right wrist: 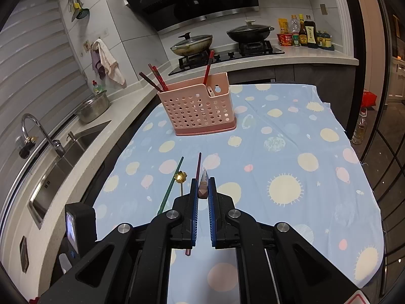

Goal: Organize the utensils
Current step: 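Lift both held chopsticks and carry them over the pink holder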

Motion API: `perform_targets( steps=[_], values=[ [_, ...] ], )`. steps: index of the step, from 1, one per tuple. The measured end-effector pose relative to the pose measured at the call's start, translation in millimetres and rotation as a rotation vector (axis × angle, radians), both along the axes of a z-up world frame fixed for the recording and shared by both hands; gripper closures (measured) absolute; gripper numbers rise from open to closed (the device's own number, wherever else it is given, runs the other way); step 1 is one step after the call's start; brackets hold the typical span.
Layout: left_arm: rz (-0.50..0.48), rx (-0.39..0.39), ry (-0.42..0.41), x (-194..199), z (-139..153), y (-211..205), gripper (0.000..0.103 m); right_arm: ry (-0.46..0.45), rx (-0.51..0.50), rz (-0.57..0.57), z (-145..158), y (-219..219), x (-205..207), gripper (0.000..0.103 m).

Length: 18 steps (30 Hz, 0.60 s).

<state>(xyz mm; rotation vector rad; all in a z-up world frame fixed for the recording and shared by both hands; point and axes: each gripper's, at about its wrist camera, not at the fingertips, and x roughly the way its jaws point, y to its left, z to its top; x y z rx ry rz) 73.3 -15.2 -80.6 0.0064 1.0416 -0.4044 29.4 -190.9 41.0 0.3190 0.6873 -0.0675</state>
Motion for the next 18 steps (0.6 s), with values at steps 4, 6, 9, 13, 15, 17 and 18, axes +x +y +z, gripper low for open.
perform_targets(
  steps=[4,6,9,13,15,17,18],
  values=[
    [0.017,-0.023,-0.02,-1.6,14.7,6.9,0.096,-0.015,-0.004,-0.001,3.0,-0.1,-1.1,0.096],
    [0.026,-0.042,-0.046,-1.6,30.6,11.2,0.096,-0.027,-0.003,-0.004,7.1,-2.3,-0.8,0.096],
    [0.041,-0.077,-0.097,1.0,60.1,16.7,0.096,-0.05,-0.006,-0.007,17.6,-4.8,0.5,0.096],
    [0.057,-0.119,-0.185,9.9,106.6,22.1,0.096,-0.085,-0.006,-0.015,35.4,-10.0,7.2,0.096],
    [0.062,-0.133,-0.226,17.5,128.6,23.2,0.096,-0.106,-0.004,-0.016,46.5,-13.2,13.5,0.096],
    [0.064,-0.148,-0.263,25.5,147.8,22.1,0.096,-0.126,-0.005,-0.019,57.3,-16.3,21.2,0.096],
    [0.066,-0.157,-0.286,31.5,159.5,21.6,0.096,-0.136,-0.005,-0.02,62.9,-18.0,26.0,0.096]
  ],
)
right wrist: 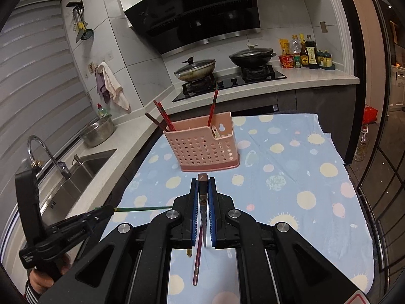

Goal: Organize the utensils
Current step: 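Lift both held chopsticks and carry them over the pink holder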

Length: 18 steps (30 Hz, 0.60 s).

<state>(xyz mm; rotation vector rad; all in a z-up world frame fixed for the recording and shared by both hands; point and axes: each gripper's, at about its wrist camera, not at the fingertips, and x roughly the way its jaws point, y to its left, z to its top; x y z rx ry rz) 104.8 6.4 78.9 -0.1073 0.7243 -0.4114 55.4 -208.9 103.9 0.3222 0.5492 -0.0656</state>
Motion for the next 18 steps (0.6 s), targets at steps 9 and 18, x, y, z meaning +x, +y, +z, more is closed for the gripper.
perform_targets(
  steps=[9,18],
  values=[
    [0.004,-0.031,-0.135,50.1,64.9,-15.0,0.096,-0.086,-0.012,0.011,44.3,-12.6,49.6,0.096],
    [0.009,-0.063,-0.284,109.2,133.1,-38.0,0.096,-0.194,-0.038,0.005,95.8,-25.0,121.9,0.096]
  ],
)
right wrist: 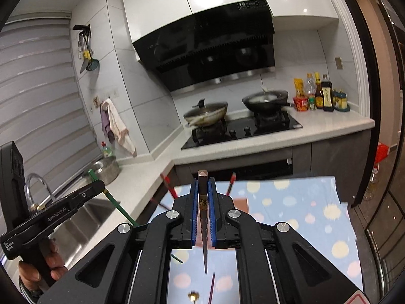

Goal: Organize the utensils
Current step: 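Lift both held chopsticks and carry them over the pink holder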

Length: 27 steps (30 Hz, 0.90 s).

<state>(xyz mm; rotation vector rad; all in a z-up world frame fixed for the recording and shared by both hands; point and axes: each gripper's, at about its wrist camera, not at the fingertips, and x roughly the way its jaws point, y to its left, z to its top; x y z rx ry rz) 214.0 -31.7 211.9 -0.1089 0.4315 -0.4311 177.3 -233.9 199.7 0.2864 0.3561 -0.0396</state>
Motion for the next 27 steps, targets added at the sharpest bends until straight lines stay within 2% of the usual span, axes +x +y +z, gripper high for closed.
perform_targets(
  steps=[5,11,14,19,27],
  values=[
    [0.012,-0.006,-0.069,37.6,32.3,-14.1,0.096,-0.059,-0.007,-0.014,26.8,-8.8,44.8,0.096],
    [0.044,0.03,-0.07,84.1,34.7,-29.1,0.096,-0.063,-0.001,-0.026,31.2,-14.9,92.1,0.096],
    [0.057,0.063,-0.048,102.8,23.1,-34.7,0.096,-0.026,0.001,-0.028,18.8,-17.1,112.8,0.096],
    [0.063,0.087,0.028,124.7,-11.2,-36.7,0.096,0.073,0.015,-0.019,-19.3,-17.5,136.3,0.096],
    [0.066,0.09,0.099,142.0,-42.8,-39.6,0.096,0.167,0.016,-0.008,-59.1,-13.4,150.7,0.096]
  ],
)
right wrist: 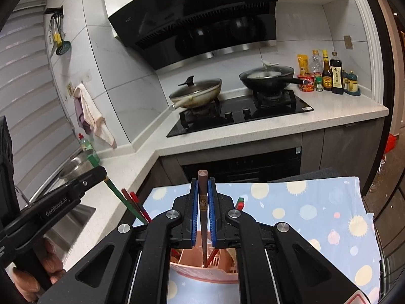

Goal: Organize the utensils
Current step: 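Lower the chopsticks into the pink holder and open both tools, then move both open tools back over the last chopstick and gold spoon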

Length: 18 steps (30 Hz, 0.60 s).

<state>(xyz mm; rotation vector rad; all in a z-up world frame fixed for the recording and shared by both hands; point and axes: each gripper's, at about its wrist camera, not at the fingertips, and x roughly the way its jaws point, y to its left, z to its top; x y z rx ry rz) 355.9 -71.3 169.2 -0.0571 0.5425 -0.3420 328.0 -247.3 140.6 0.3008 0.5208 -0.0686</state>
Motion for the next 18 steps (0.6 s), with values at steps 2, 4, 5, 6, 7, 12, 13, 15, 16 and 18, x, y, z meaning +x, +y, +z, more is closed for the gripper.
perform_targets(
  steps=[2,4,5,6,7,12,13,15,16,18],
  values=[
    [-0.002,0.0,0.008,0.7,-3.7,-1.2,0.096,0.013,0.0,0.005,-4.6,1.0,1.2,0.095],
    [-0.003,0.002,0.015,0.5,-5.8,-1.4,0.095,0.009,-0.001,-0.003,-6.3,1.4,-1.1,0.09],
    [0.002,0.005,0.015,0.4,-6.4,-1.8,0.095,0.006,-0.006,-0.009,-6.5,1.8,-2.7,0.087],
    [0.003,0.006,0.015,-0.9,-7.0,-1.6,0.094,0.003,-0.007,-0.01,-7.1,3.2,-3.5,0.08],
    [0.002,0.006,0.018,-1.9,-7.3,-1.3,0.092,-0.002,-0.007,-0.012,-6.7,3.5,-5.9,0.074],
    [0.028,0.014,0.014,-11.1,-5.4,1.6,0.066,-0.008,-0.02,-0.009,-4.0,7.9,-15.9,0.07],
    [0.03,0.019,0.01,-13.9,-4.6,1.6,0.065,-0.01,-0.02,-0.008,-3.4,8.8,-18.9,0.07],
    [0.033,0.028,0.002,-20.0,-2.8,1.5,0.063,-0.012,-0.02,-0.006,-1.9,10.3,-24.8,0.069],
    [0.037,0.032,-0.001,-22.8,-2.3,2.0,0.062,-0.013,-0.022,-0.005,-1.9,11.8,-28.8,0.069],
    [0.036,0.033,-0.002,-29.6,-1.6,2.9,0.058,-0.016,-0.027,-0.005,-1.2,14.8,-36.0,0.069]
  ],
)
